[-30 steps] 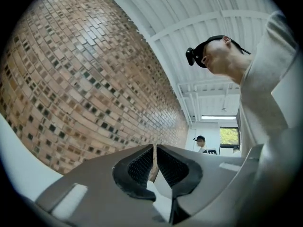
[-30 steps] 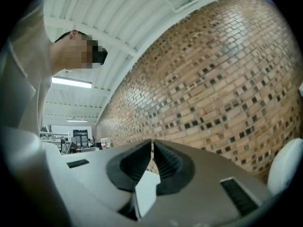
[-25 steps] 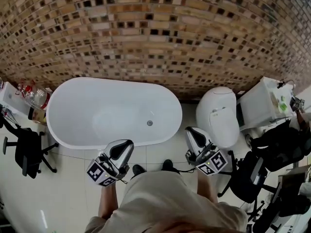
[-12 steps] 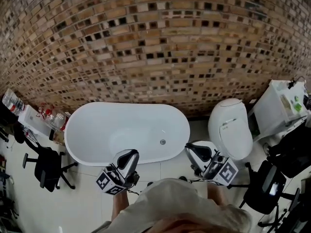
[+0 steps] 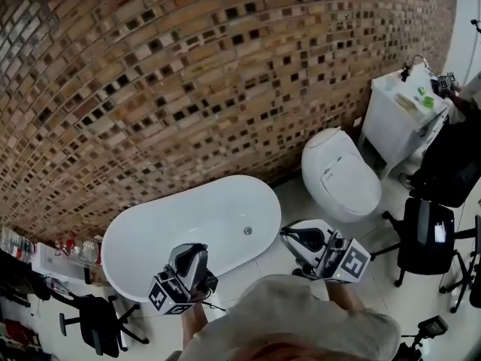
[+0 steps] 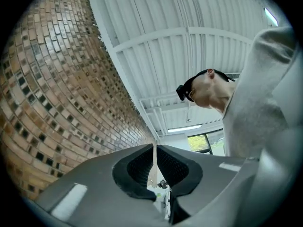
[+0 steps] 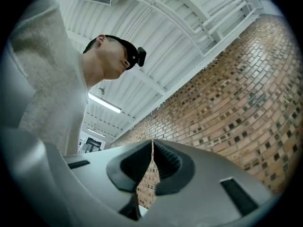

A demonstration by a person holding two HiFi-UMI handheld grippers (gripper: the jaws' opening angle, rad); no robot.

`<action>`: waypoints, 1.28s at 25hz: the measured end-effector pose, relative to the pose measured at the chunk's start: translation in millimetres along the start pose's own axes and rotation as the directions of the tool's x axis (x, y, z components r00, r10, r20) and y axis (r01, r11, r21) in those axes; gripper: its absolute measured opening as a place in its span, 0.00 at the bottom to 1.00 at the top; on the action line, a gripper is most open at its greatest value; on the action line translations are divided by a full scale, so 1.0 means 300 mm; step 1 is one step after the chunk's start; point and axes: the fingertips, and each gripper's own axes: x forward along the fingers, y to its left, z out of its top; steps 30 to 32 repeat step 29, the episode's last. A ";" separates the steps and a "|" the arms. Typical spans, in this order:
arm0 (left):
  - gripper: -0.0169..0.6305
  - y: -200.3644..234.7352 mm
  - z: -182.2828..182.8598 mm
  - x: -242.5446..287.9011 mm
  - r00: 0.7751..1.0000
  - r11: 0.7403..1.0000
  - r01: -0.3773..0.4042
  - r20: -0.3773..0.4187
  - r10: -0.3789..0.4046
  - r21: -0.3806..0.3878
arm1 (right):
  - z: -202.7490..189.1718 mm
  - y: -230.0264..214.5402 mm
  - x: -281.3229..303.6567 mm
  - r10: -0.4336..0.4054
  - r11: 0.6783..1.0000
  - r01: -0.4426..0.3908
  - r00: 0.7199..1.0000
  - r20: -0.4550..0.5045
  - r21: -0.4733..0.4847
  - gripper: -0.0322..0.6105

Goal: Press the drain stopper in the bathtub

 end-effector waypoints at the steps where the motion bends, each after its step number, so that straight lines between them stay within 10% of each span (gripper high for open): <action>1: 0.05 -0.005 0.000 -0.005 1.000 1.000 0.003 0.002 -0.003 0.004 | 0.003 0.010 0.010 0.006 1.000 -0.006 1.000 0.002 -0.009 0.09; 16: 0.05 0.008 0.070 -0.274 0.975 0.979 -0.205 0.095 0.202 0.022 | -0.117 0.213 0.249 0.244 0.970 -0.242 0.964 -0.106 0.037 0.08; 32: 0.05 0.057 0.074 -0.304 0.977 0.979 -0.201 0.080 0.198 0.036 | -0.168 0.238 0.311 0.252 0.968 -0.250 0.958 -0.138 0.028 0.08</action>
